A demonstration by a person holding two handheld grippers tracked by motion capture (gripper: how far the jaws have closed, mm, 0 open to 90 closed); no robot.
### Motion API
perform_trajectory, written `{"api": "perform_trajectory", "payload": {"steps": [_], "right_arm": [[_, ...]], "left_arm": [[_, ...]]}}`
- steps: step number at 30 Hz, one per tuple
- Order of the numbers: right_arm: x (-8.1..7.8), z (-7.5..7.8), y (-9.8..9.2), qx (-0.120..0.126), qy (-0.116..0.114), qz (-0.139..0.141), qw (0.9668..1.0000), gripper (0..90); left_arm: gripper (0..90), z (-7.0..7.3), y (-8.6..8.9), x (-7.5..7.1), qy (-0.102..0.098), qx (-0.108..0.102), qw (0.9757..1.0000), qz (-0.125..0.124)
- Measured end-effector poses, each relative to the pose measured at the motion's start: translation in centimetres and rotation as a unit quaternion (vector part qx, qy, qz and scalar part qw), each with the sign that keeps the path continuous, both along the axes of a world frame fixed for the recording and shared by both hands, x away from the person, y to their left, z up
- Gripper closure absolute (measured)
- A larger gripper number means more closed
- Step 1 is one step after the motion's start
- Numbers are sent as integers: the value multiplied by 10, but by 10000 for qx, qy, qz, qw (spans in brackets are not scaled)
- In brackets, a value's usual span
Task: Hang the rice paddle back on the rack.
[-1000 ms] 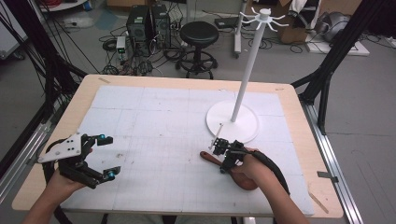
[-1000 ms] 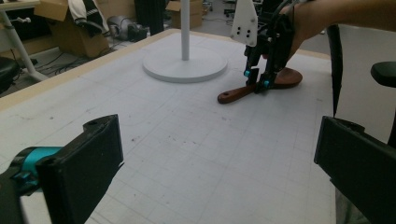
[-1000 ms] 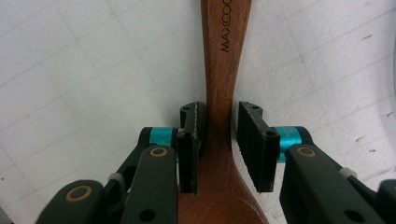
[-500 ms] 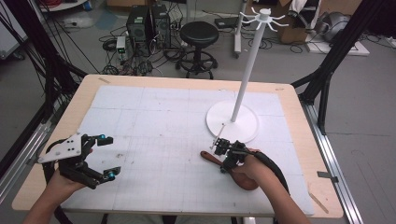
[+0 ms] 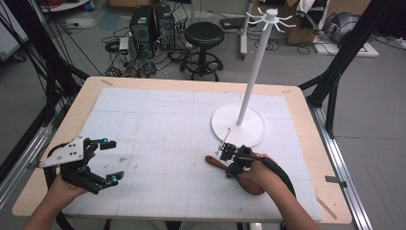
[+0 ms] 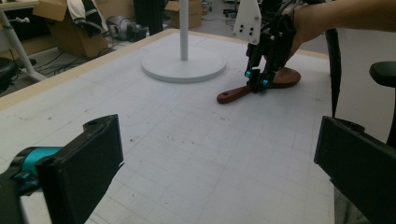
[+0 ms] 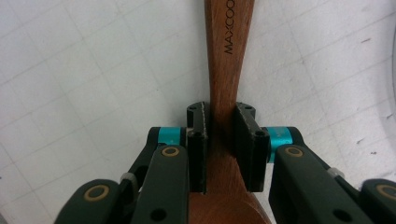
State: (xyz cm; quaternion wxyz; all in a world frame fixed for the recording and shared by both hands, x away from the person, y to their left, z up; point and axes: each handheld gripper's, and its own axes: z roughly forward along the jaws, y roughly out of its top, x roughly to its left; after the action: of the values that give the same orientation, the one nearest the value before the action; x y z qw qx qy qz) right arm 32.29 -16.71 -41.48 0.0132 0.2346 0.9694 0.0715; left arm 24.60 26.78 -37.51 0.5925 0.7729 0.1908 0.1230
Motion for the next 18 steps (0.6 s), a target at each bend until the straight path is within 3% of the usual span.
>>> {"api": "perform_trajectory", "payload": {"steps": [8,12,18], "right_arm": [[1,0,-4,188,117,-9,9998,763],[0,1,-7,309,20,70,9995,764],[0,1,-11,541,50,99,9985,765]], "left_arm": [[17,0,1,0,-4,18,10000,10],[18,-1,1,1,-2,21,10000,19],[17,-1,1,0,1,27,10000,20]]}}
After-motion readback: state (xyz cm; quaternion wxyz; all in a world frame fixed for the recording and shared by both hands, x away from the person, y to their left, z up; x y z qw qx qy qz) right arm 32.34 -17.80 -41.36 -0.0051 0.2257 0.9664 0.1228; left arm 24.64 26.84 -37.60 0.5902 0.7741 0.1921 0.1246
